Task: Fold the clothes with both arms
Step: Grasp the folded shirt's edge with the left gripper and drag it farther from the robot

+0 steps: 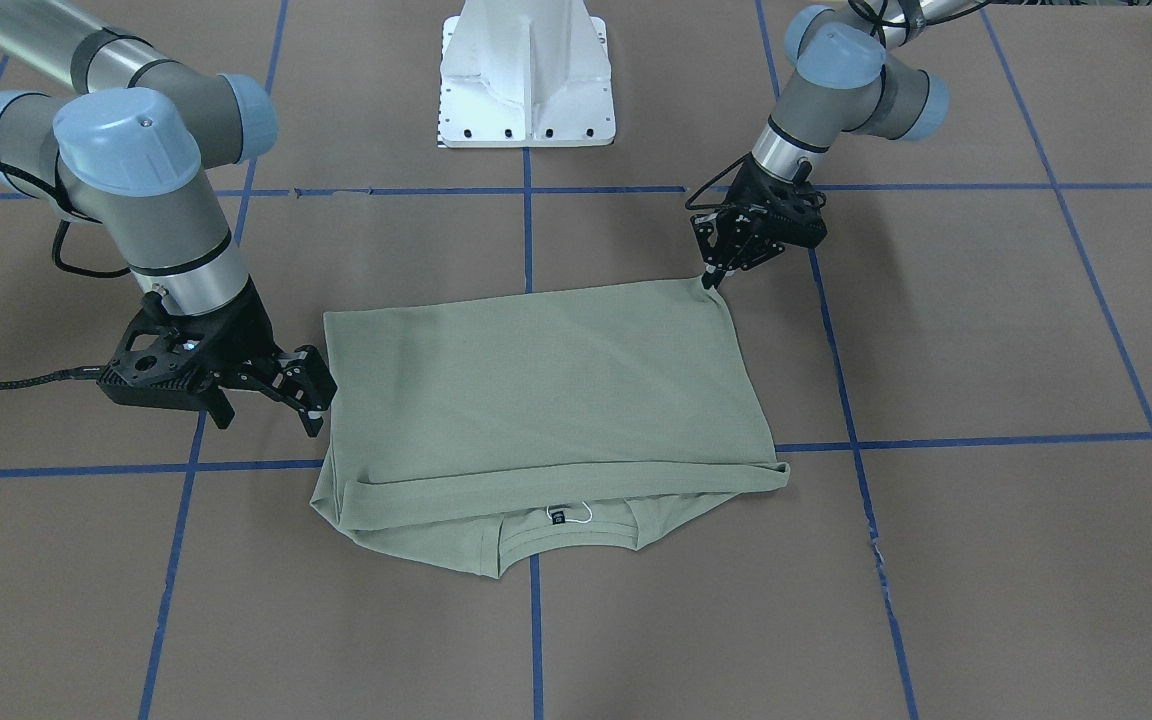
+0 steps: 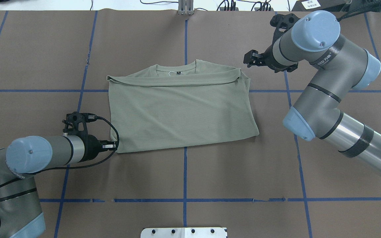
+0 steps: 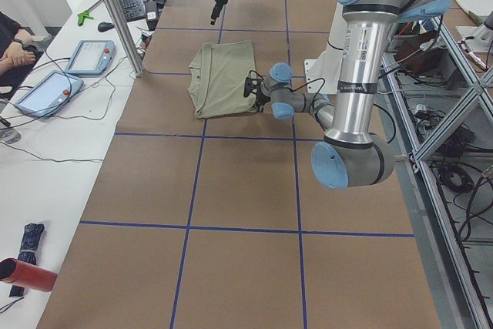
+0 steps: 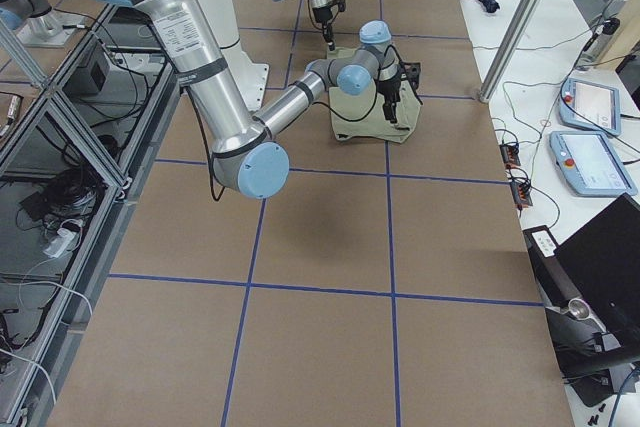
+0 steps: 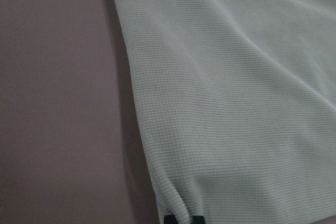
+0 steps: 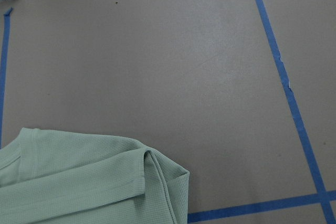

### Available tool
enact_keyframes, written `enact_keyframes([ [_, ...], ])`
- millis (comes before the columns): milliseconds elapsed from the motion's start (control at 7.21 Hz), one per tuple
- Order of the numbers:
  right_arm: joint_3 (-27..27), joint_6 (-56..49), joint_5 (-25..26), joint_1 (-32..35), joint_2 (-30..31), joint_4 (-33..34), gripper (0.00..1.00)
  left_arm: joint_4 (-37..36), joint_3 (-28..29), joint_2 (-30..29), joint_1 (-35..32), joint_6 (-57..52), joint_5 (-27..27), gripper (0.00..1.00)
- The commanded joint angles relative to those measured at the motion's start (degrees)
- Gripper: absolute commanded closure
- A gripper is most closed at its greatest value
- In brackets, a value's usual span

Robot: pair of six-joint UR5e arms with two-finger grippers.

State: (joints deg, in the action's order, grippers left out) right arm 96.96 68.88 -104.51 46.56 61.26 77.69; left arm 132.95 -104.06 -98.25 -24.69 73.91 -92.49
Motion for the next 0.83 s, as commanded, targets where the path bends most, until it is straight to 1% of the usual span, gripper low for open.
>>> enact_keyframes([
  [0, 0.0, 0.0, 0.2, -0.1, 0.0, 0.0, 0.00, 0.0, 1.4, 0.5, -7.9, -10.0, -0.6, 1.00],
  [277, 0.0, 0.0, 0.2, -0.2, -0.1, 0.0, 0.00, 0.3, 7.8, -0.7, -17.0, -19.8, -1.4, 1.00],
  [416, -0.2, 0.0, 0.2, -0.3, -0.1, 0.0, 0.00, 0.3, 13.2, -4.5, -21.9, -25.2, -4.6, 1.00],
  [555, -0.2, 0.0, 0.2, -0.3, -0.1, -0.1, 0.00, 0.3, 20.0, -9.4, -25.4, -29.1, -4.8, 1.00],
  [693, -0.4, 0.0, 0.3, -0.5, -0.2, 0.0, 0.00, 0.3, 28.0, -16.1, -27.6, -31.3, -4.9, 1.00],
])
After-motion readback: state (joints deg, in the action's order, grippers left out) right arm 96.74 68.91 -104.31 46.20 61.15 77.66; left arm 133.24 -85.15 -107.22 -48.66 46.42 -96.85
